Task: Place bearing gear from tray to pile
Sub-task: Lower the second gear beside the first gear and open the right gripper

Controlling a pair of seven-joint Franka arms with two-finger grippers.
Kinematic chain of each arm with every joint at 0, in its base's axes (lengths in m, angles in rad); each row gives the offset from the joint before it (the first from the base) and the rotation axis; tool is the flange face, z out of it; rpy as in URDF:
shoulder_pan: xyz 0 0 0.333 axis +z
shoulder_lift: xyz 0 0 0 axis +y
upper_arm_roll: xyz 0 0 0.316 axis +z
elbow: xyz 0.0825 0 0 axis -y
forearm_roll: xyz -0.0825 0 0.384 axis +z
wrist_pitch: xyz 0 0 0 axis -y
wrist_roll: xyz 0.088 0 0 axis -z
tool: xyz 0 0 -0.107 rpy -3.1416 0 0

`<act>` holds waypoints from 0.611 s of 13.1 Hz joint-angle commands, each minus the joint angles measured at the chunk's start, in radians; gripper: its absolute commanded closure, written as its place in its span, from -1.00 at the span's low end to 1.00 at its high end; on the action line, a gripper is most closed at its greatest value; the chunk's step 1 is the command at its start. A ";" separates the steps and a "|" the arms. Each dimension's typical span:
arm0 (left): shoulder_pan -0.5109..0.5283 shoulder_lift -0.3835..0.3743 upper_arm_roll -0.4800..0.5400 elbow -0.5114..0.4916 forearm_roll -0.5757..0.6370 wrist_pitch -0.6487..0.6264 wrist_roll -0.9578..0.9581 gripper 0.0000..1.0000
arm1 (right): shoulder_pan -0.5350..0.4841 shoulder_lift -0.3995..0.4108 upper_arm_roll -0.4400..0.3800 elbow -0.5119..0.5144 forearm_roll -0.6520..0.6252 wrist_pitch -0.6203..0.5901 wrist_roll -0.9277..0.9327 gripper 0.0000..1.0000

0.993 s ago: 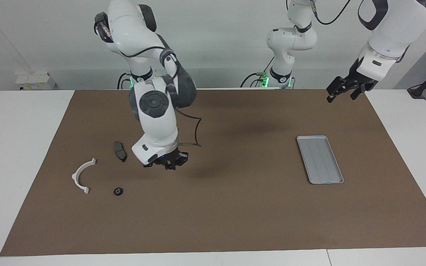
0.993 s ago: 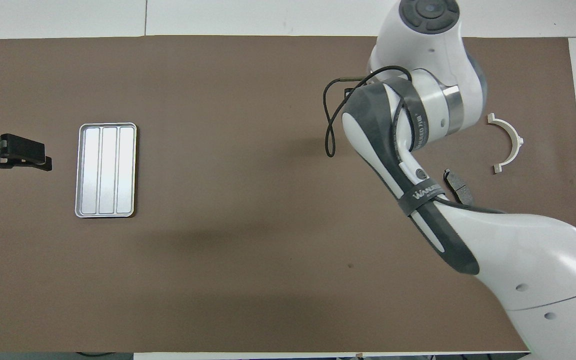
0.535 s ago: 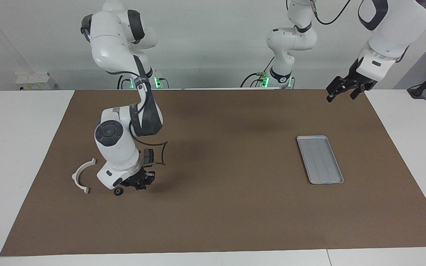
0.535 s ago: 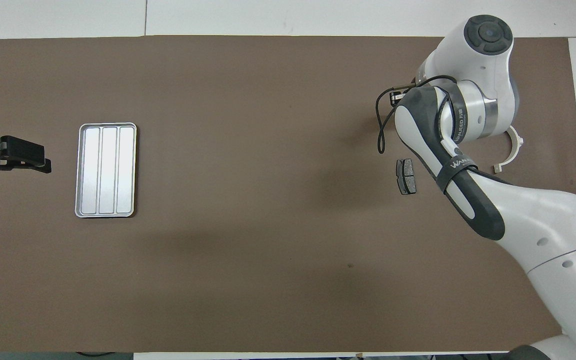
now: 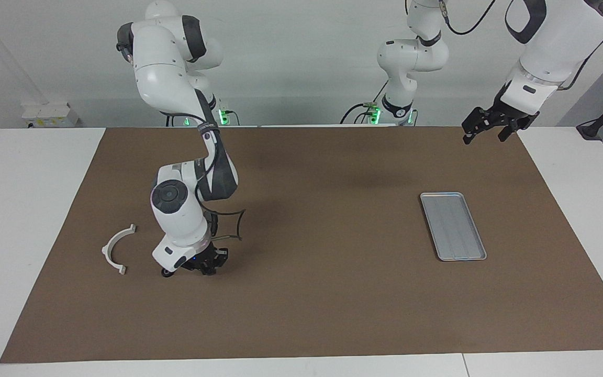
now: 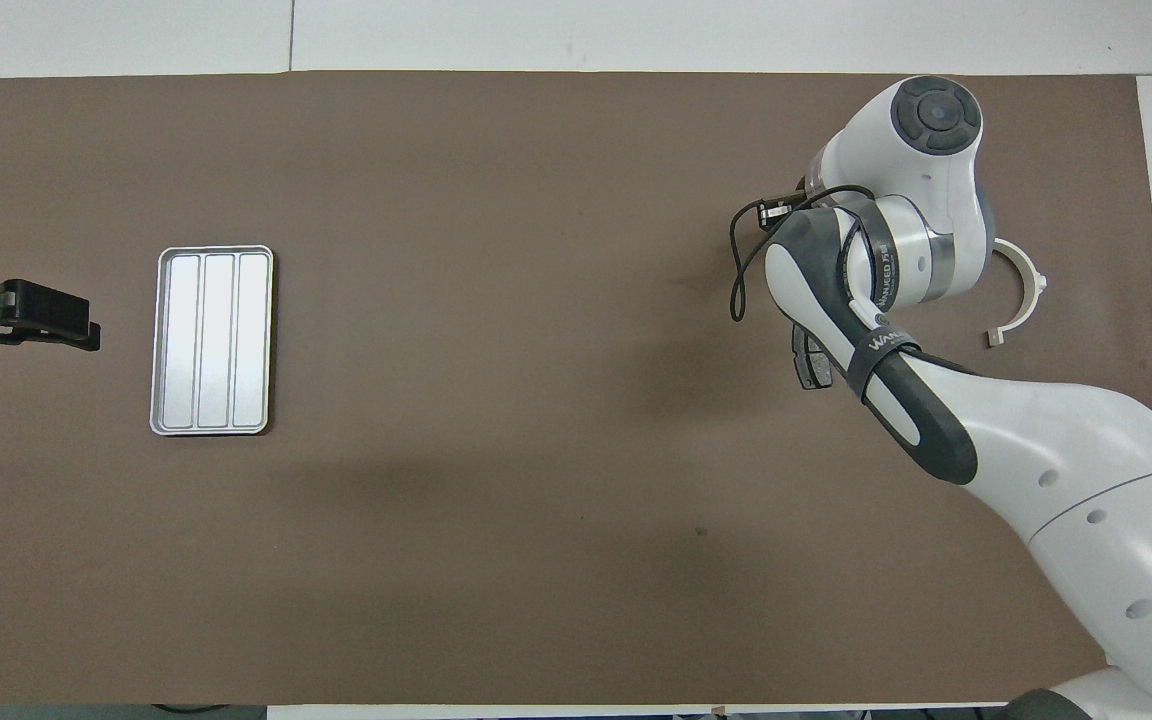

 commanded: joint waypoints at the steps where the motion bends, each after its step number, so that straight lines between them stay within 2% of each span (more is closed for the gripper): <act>1: 0.004 -0.015 -0.004 -0.014 0.018 -0.025 0.018 -1.00 | -0.005 -0.001 0.006 -0.048 0.004 0.069 -0.008 1.00; 3: 0.004 -0.017 -0.004 -0.014 0.017 -0.010 0.022 -1.00 | -0.003 -0.002 0.006 -0.045 0.002 0.068 -0.008 1.00; 4: 0.004 -0.014 -0.004 -0.014 0.017 -0.002 0.021 -1.00 | -0.002 -0.001 0.006 -0.047 0.002 0.068 -0.003 -0.26; 5: 0.004 -0.014 -0.004 -0.012 0.017 0.007 0.021 -1.00 | 0.000 -0.008 0.004 -0.039 0.002 0.053 0.006 -0.99; 8: 0.004 -0.014 -0.005 -0.014 0.017 0.027 0.015 -1.00 | 0.006 -0.048 0.004 -0.032 0.002 0.025 0.015 -1.00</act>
